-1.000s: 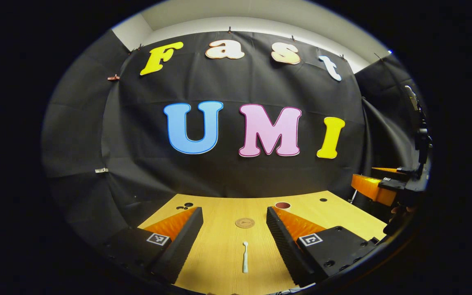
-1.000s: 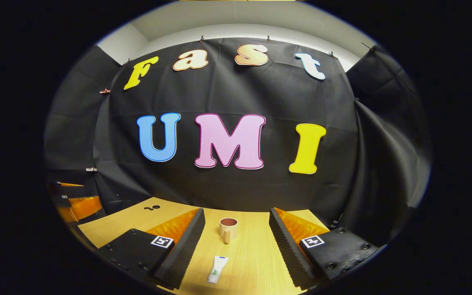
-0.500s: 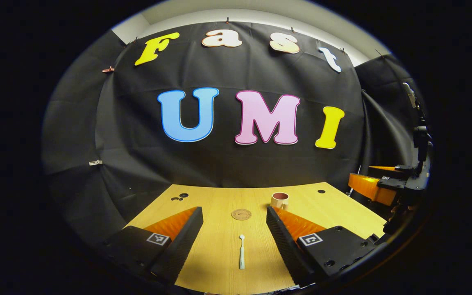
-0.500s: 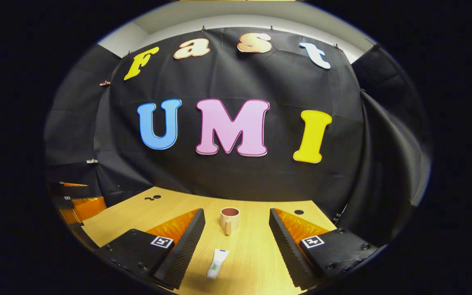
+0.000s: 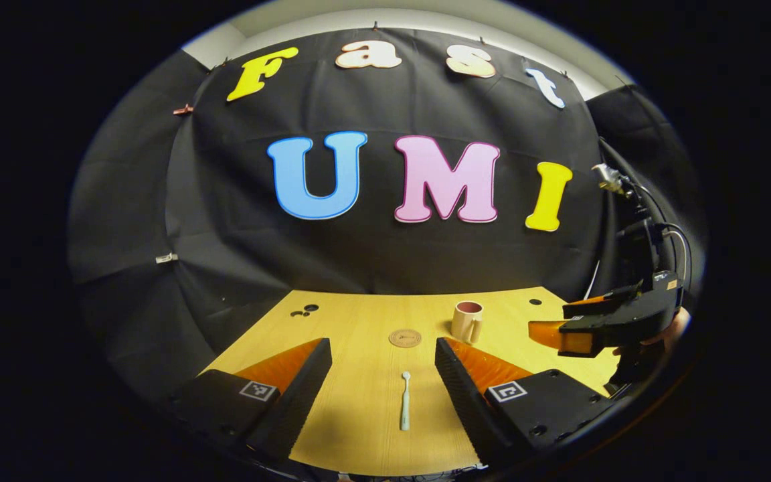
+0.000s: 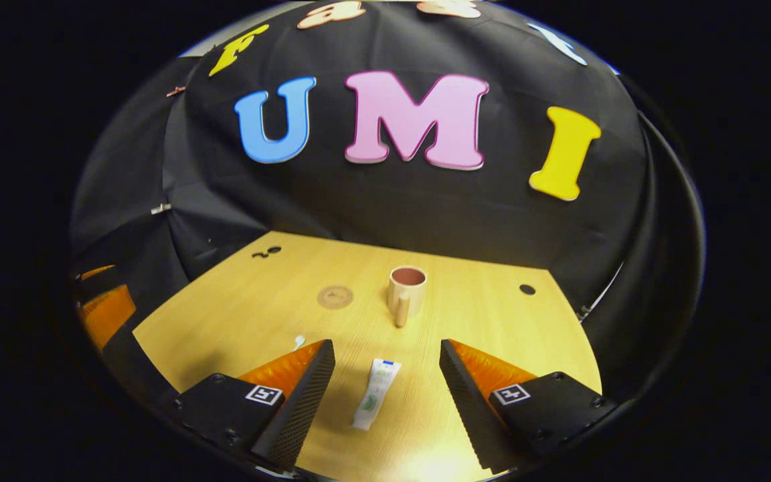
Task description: Put the toothbrush and toothpaste on the desktop into the cup, then pick up the cup and place it on the coaster on the desktop.
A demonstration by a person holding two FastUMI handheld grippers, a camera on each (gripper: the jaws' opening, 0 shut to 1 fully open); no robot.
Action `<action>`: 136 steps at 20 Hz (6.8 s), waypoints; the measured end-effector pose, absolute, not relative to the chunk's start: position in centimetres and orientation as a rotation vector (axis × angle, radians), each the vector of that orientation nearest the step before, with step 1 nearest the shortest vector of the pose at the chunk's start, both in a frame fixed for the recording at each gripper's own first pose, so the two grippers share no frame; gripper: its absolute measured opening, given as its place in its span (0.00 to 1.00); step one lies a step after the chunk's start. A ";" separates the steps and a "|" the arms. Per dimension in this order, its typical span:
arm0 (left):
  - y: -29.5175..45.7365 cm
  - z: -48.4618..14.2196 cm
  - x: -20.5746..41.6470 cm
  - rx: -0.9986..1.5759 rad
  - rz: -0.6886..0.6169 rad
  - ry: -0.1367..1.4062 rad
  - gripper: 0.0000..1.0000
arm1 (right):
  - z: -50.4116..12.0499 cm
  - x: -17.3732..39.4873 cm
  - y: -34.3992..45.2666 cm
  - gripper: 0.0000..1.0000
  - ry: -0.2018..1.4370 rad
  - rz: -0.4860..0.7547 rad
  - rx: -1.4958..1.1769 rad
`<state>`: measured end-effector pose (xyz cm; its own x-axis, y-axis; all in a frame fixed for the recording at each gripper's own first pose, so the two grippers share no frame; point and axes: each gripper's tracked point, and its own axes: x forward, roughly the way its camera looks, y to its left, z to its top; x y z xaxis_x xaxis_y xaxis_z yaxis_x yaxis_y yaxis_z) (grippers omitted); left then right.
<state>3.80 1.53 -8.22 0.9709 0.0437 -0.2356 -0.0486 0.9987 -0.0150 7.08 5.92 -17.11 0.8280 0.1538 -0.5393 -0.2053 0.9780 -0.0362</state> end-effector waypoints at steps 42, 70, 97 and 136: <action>2.7 -20.4 6.4 -0.063 0.091 0.602 0.99 | -36.0 6.5 5.7 0.23 1.190 0.174 0.046; -3.0 -36.0 13.7 0.057 -0.100 1.213 0.19 | -29.0 4.5 -0.2 0.23 1.029 0.318 0.155; -5.9 -26.0 15.9 -0.132 -0.096 0.826 0.06 | -16.2 25.1 1.6 0.22 0.360 0.232 0.142; -12.7 -19.1 30.1 -0.299 -0.154 0.404 0.06 | -25.2 33.0 -2.6 0.99 0.129 0.047 0.168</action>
